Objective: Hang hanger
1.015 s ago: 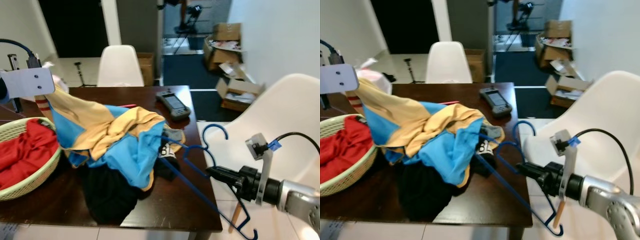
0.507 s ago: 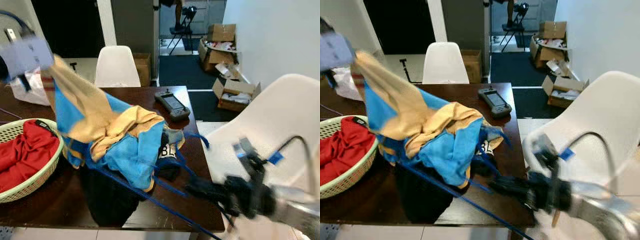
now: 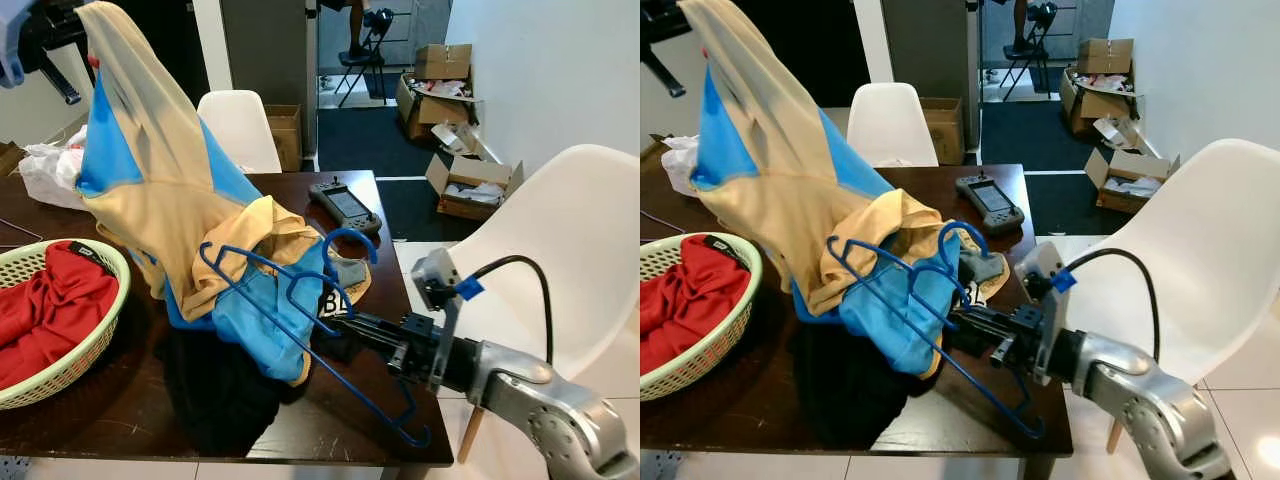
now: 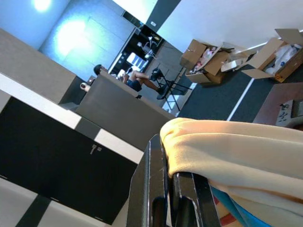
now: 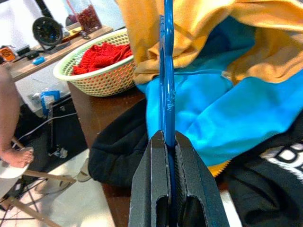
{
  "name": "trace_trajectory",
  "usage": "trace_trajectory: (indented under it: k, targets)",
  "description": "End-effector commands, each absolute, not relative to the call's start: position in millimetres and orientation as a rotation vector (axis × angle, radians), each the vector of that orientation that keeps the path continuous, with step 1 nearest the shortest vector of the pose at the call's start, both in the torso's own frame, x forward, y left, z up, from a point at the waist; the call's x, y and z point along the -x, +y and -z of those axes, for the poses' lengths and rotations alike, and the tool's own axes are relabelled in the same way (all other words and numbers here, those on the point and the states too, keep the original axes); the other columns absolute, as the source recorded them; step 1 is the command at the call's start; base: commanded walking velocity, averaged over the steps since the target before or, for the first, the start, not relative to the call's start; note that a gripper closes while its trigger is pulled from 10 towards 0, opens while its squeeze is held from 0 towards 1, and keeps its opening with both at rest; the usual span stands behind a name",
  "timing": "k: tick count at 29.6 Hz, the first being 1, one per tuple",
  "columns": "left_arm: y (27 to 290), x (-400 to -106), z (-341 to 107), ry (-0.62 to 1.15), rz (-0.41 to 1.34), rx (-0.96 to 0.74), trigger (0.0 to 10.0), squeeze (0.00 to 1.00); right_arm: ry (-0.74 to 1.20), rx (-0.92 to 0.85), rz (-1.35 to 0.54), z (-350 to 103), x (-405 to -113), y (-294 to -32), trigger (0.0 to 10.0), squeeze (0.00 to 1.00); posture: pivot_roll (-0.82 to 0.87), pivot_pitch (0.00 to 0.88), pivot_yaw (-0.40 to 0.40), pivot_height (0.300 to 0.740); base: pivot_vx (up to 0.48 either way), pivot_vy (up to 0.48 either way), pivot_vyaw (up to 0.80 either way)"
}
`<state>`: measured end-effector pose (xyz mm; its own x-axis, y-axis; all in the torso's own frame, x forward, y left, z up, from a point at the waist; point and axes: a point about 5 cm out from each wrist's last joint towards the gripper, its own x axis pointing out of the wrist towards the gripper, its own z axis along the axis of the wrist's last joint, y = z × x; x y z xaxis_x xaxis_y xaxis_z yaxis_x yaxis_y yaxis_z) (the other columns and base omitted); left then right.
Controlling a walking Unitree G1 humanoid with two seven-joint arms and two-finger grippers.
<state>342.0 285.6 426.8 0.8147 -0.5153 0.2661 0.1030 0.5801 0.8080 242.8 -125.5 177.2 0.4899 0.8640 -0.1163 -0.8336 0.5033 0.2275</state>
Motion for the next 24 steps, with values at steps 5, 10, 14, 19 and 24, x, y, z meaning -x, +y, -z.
trace_trajectory:
  k: [5,10,14,19,24]
  targets:
    - [285,-342,-432,-0.538,0.373,-0.842,0.0,0.00,0.244,-0.143,-1.248,-184,-217,-108,10.0,0.00,0.09,0.007,0.084,0.740,0.000,0.000,0.00]
    - [282,-345,-431,-0.532,0.376,-0.830,0.0,0.00,0.205,-0.138,-1.206,-190,-223,-106,10.0,0.00,0.08,0.007,0.090,0.740,0.000,0.000,0.00]
    - [281,-347,-429,-0.524,0.376,-0.821,0.0,0.00,0.200,-0.158,-1.216,-192,-223,-108,10.0,0.00,0.08,0.007,0.090,0.740,0.000,0.000,0.00]
    - [278,-349,-429,-0.528,0.378,-0.806,0.0,0.00,0.245,-0.141,-1.297,-188,-214,-89,10.0,0.00,0.08,0.010,0.089,0.740,0.000,0.000,0.00]
    - [274,-351,-429,-0.527,0.387,-0.803,0.0,0.00,0.249,-0.146,-1.199,-184,-233,-69,10.0,0.00,0.08,0.008,0.093,0.740,0.000,0.000,0.00]
